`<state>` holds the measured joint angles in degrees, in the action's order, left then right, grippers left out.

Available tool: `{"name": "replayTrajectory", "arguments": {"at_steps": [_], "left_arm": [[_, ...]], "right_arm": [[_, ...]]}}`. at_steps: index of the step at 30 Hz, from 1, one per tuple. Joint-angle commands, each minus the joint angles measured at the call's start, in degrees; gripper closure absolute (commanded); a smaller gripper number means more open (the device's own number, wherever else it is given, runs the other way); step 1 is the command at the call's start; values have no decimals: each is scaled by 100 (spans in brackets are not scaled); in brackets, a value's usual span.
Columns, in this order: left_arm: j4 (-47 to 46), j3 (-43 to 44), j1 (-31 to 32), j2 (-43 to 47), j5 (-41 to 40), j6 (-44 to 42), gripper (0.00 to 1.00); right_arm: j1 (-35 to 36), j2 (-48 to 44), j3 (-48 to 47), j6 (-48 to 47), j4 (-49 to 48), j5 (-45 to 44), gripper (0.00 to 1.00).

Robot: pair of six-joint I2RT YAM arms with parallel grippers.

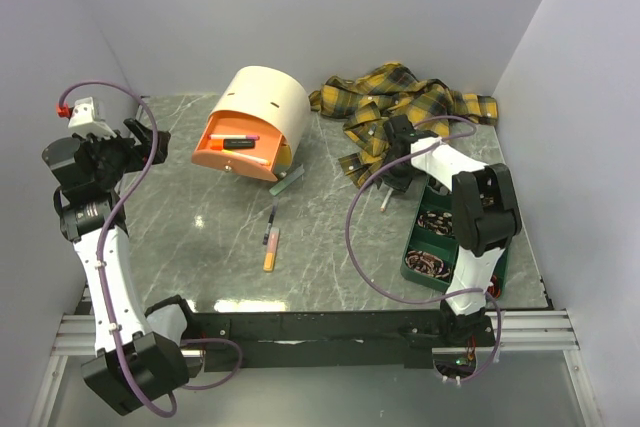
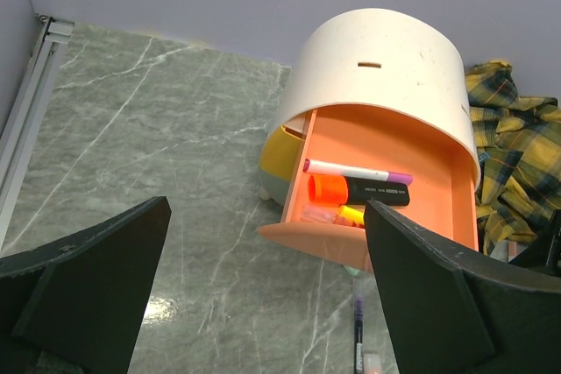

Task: Sort the stationery into containers
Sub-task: Pick up the pen from the center of the board.

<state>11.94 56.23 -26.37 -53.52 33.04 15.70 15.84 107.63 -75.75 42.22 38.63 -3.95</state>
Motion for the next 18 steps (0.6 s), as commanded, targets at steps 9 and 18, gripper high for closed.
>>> {"name": "replayTrajectory", "arguments": {"at_steps": [9, 18], "left_arm": [[-149, 108, 0, -141, 19, -23, 0], [-131, 134, -26, -221, 10, -50, 1]], "right_arm": [[-204, 284, -19, -205, -163, -300, 52], [-212, 496, -37, -372, -119, -256, 83]]}}
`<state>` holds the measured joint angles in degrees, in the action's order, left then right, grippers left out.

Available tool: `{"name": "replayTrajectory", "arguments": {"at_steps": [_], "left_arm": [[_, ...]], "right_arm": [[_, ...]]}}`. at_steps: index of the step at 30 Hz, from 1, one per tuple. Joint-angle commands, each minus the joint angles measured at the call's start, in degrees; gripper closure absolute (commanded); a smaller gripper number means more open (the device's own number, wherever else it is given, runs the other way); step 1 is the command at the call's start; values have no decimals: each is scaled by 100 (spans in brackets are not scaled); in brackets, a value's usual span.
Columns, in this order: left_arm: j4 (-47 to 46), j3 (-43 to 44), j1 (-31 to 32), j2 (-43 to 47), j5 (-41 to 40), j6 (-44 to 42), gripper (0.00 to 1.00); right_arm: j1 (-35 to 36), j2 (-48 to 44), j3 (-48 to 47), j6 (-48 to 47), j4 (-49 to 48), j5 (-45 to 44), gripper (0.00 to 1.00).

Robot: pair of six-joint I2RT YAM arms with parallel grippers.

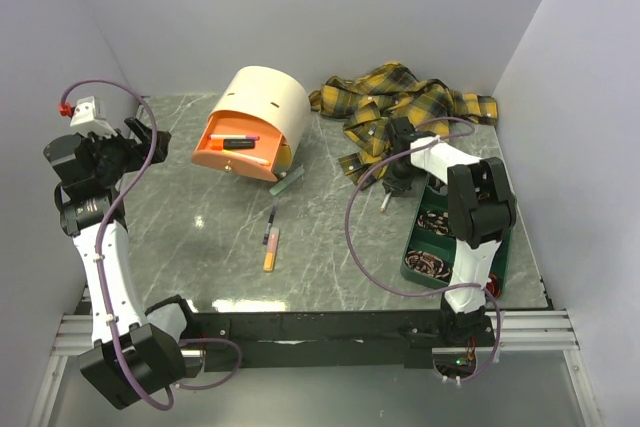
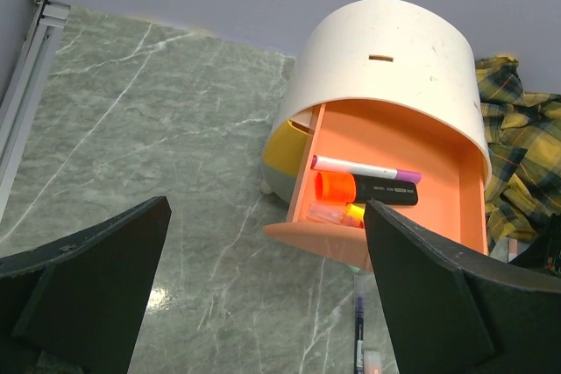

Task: Sort the stationery into containers
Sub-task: Pick up the pen from the center of the board.

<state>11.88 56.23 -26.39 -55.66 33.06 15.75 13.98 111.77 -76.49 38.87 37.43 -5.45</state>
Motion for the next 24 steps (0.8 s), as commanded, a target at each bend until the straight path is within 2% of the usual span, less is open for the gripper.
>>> {"name": "replayTrajectory", "arguments": {"at_steps": [1, 4, 9, 14, 18, 24], "left_arm": [[-142, 134, -24, -15, 8, -54, 1], [-264, 108, -33, -41, 43, -2, 1], [-467, 2, -24, -24, 140, 86, 1], [-230, -147, -15, 2, -387, 174, 1], [-230, -147, -24, 72, -318, 262, 0], [-90, -130, -24, 248, -361, 139, 0]], "right_arm": [[-18, 4, 90, -38, 36, -53, 92], [-27, -461, 301, -38, 326, 53, 100], [-18, -1446, -137, -591, 318, 1089, 100], [236, -1956, -621, -740, -365, 2205, 100], [640, -2036, -762, -1311, -1140, 3171, 100], [1527, -1720, -1640, -2357, -1879, 3165, 100]]}}
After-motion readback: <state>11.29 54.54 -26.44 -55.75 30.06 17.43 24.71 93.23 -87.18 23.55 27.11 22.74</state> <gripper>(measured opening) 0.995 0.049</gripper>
